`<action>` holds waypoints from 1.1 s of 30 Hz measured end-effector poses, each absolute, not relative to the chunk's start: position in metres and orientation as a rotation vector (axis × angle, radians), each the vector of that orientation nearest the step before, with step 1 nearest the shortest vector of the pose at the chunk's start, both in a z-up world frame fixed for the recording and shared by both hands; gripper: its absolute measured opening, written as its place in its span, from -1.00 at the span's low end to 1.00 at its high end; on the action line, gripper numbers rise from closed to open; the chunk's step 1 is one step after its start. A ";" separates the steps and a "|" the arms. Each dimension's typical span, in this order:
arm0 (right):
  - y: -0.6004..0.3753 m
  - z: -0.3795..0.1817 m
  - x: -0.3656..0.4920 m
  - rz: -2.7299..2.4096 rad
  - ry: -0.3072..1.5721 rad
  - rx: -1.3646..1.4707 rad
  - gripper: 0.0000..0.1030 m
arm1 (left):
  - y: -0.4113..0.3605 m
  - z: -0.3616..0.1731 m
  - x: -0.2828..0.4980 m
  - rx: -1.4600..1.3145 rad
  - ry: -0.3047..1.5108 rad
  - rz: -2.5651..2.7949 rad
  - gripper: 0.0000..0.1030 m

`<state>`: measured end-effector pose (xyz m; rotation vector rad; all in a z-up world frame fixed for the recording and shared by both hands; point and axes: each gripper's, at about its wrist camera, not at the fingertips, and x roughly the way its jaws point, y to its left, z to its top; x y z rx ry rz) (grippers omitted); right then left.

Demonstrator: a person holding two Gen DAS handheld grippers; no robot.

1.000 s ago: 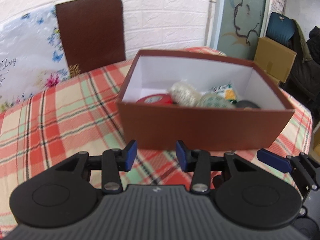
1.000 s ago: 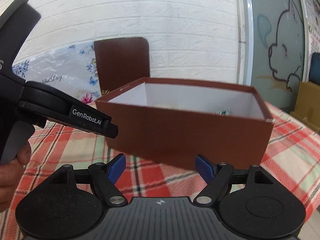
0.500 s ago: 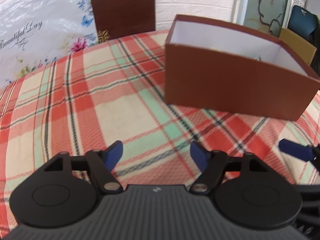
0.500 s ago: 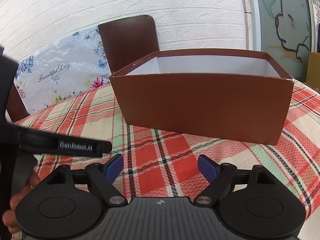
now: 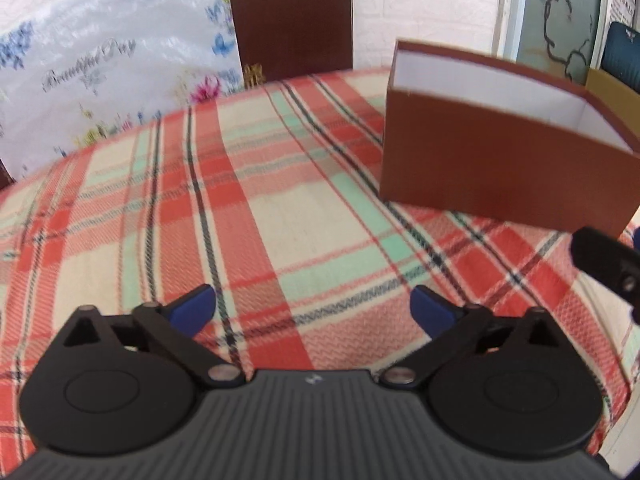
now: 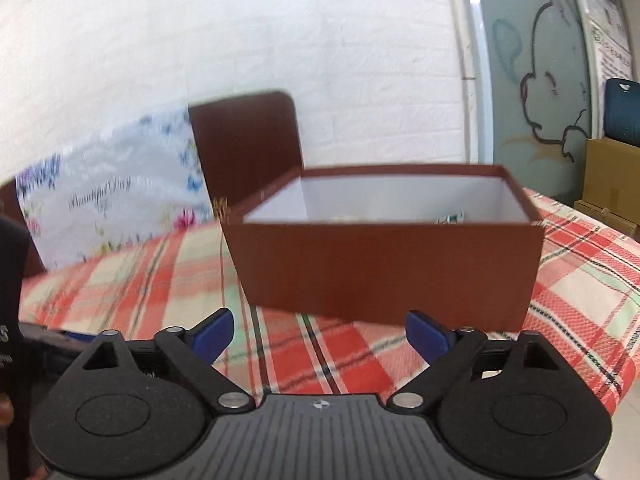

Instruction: Organize objects

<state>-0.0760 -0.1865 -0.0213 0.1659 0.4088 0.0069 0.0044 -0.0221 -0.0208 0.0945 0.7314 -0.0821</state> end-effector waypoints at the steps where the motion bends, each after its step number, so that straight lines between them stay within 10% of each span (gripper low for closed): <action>1: -0.187 -0.017 -0.079 0.006 0.394 0.176 0.93 | -0.022 -0.017 0.003 0.105 0.718 -0.073 1.00; 33: -0.202 -0.021 -0.084 -0.072 0.375 0.259 0.97 | -0.048 0.011 -0.020 0.296 0.606 0.038 1.00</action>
